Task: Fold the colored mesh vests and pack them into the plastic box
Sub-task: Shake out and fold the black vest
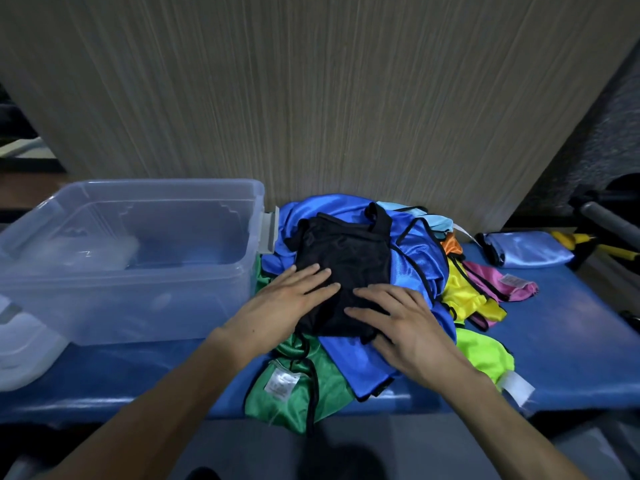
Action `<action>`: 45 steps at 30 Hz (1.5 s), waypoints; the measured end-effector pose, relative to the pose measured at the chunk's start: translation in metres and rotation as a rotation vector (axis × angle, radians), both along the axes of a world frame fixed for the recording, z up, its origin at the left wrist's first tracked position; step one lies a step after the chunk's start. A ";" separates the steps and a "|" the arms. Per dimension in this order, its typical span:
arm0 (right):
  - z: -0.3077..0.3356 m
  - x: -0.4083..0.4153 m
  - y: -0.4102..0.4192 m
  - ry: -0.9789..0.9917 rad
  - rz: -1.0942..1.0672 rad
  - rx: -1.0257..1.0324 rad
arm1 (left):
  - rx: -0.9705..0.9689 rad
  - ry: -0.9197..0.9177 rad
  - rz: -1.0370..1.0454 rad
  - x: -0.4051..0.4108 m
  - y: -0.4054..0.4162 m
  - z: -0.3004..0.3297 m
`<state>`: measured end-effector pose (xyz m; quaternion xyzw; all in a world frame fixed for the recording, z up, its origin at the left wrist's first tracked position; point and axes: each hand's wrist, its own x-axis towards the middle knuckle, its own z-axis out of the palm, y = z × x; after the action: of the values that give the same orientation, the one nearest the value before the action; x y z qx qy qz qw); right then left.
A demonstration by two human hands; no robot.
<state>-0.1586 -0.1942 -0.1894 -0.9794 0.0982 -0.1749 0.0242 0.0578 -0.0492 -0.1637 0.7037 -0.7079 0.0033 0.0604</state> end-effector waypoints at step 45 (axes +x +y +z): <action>0.029 0.039 -0.076 -0.492 -0.373 0.826 | -0.288 1.133 0.504 0.010 -0.090 0.017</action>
<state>-0.1196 -0.2702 -0.1603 -0.7837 0.3235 -0.3481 0.4000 0.0677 -0.1388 -0.1471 0.7262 -0.3711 -0.2602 0.5169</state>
